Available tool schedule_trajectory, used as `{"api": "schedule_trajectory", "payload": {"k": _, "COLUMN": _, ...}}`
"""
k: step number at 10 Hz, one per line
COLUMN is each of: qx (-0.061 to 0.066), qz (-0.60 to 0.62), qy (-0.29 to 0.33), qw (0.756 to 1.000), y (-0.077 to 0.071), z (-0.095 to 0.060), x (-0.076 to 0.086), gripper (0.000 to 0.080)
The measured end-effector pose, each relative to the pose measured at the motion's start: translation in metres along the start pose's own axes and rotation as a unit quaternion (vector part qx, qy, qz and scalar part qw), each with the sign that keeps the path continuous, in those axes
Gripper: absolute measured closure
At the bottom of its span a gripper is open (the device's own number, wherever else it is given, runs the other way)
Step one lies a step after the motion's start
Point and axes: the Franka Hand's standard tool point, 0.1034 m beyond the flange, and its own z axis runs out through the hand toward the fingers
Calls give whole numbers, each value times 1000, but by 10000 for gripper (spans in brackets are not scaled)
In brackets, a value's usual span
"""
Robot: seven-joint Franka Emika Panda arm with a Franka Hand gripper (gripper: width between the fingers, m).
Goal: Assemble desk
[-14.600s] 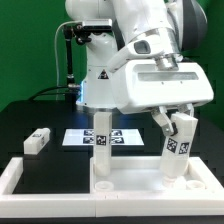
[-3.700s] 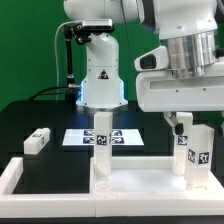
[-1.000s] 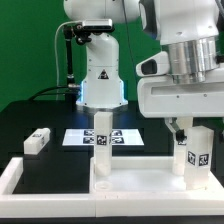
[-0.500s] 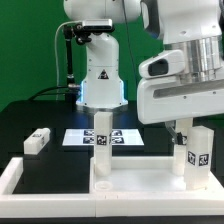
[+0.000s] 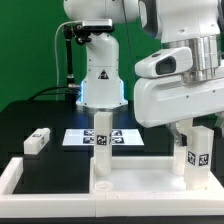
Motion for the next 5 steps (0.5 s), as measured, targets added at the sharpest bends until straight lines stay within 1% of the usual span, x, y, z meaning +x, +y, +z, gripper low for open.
{"api": "schedule_trajectory", "payload": {"k": 1, "qx": -1, "qz": 30, "qy": 0, "qw": 1000, "y": 1, "z": 0, "x": 0, "gripper": 361}}
{"api": "schedule_trajectory", "payload": {"k": 2, "qx": -2, "qz": 72, "qy": 0, "qw": 997, "y": 4, "z": 0, "x": 0, "gripper": 502}}
{"api": "schedule_trajectory", "payload": {"k": 4, "qx": -1, "qz": 149, "qy": 1, "qw": 989, "y": 6, "z": 0, "x": 0, "gripper": 502}}
{"api": "schedule_trajectory", "payload": {"k": 5, "qx": -2, "qz": 221, "qy": 2, "qw": 975, "y": 8, "z": -1, "x": 1, "gripper": 502}}
